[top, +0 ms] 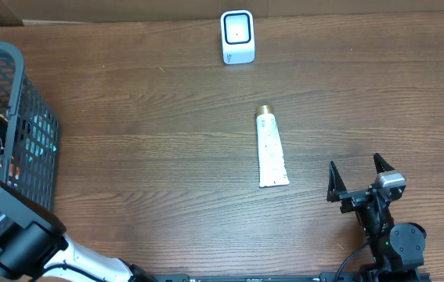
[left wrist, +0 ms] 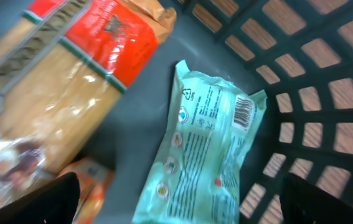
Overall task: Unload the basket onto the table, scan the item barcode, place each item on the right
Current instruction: 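Reach into the basket and grasp the mint-green wipes pack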
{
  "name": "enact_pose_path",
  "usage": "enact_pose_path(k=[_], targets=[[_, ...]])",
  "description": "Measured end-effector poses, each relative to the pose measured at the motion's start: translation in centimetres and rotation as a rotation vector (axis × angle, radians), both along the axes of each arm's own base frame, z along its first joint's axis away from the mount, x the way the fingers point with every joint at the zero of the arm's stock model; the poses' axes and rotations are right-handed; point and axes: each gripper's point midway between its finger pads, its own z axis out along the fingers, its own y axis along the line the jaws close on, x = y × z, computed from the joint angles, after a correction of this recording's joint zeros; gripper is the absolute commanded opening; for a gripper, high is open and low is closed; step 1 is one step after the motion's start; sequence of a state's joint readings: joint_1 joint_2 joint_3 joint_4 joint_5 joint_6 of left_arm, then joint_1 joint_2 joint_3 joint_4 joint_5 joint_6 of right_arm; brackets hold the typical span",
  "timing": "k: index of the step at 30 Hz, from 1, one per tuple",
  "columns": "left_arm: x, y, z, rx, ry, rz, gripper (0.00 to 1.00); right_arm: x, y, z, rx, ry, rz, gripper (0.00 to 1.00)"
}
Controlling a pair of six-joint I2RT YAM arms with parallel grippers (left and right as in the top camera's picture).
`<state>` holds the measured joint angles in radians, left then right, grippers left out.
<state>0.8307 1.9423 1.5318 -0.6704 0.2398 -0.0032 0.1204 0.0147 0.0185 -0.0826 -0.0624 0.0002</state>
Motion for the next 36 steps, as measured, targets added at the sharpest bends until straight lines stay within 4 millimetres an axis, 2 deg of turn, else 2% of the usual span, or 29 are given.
enact_pose_path(k=[8,10,12,13,15,16,17,25,30,33,36], targets=[[1.7,-1.0,-5.4,-0.054,0.049,-0.06,0.93,0.0,0.0,0.0,0.0,0.0,0.0,1.0],[1.9,-1.2,-6.5,-0.051,0.073,-0.069,0.89,0.0,0.0,0.0,0.0,0.0,0.0,1.0],[2.2,-1.3,-6.5,-0.032,0.085,-0.073,0.73,0.0,0.0,0.0,0.0,0.0,0.0,1.0],[2.2,-1.4,-6.6,-0.026,0.093,-0.077,0.59,0.0,0.0,0.0,0.0,0.0,0.0,1.0],[2.3,-1.8,-6.7,-0.028,0.105,-0.083,0.21,0.0,0.0,0.0,0.0,0.0,0.0,1.0],[2.3,-1.8,-6.8,-0.028,0.11,-0.078,0.08,0.0,0.0,0.0,0.0,0.0,0.0,1.0],[2.3,-1.9,-6.9,-0.027,0.113,-0.076,0.04,0.0,0.0,0.0,0.0,0.0,0.0,1.0],[2.4,-1.6,-6.3,-0.014,0.127,-0.031,0.04,0.0,0.0,0.0,0.0,0.0,0.0,1.0],[1.7,-2.1,-5.3,-0.034,0.198,-0.026,0.04,0.0,0.0,0.0,0.0,0.0,0.0,1.0],[2.1,-1.5,-2.3,-0.023,0.2,-0.021,0.04,0.0,0.0,0.0,0.0,0.001,0.0,1.0],[3.2,-0.3,3.1,0.042,0.146,-0.01,0.04,0.0,0.0,0.0,0.0,0.0,0.0,1.0]])
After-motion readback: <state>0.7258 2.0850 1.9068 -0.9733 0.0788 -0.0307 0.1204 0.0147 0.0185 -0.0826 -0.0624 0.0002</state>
